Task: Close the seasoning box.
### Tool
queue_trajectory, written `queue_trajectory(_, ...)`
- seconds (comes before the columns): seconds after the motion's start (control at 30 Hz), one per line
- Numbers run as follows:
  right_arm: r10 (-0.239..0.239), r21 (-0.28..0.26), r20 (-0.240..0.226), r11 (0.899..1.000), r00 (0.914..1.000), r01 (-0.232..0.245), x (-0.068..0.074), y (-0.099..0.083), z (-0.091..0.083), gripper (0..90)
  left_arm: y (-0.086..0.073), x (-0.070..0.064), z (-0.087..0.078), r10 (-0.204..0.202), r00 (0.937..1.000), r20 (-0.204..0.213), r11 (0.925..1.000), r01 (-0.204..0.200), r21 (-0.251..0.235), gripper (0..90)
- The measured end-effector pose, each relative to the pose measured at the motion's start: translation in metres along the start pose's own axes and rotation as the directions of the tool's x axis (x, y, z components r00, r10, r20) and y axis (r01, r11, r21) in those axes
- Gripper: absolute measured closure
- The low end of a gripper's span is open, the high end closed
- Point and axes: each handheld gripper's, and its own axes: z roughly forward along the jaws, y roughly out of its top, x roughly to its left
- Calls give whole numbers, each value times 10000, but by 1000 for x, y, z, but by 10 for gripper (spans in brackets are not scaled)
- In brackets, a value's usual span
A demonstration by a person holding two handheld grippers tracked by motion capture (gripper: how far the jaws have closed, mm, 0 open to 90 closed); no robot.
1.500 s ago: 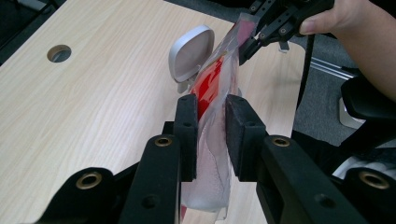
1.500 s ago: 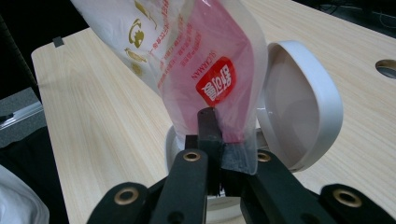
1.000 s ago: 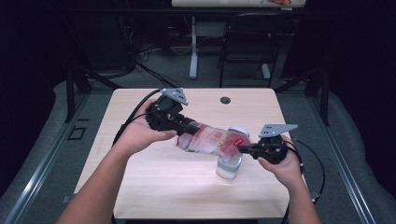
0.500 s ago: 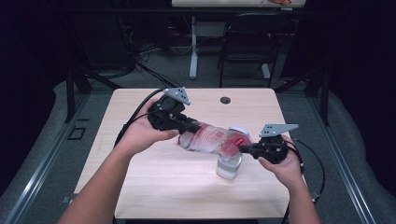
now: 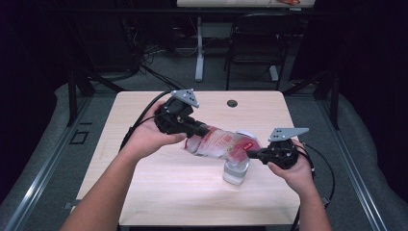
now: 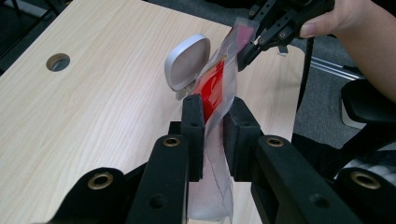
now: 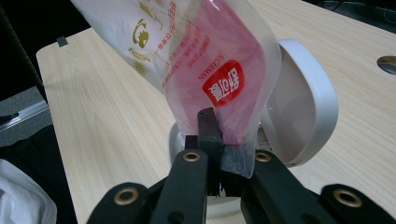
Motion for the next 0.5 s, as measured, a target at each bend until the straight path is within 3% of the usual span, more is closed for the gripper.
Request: queue_trajectory(0.5,-6,108,-60,9999,10000,7,1,-1,4,893,0,0,0,-7,10000,15,10000,7,30,798)
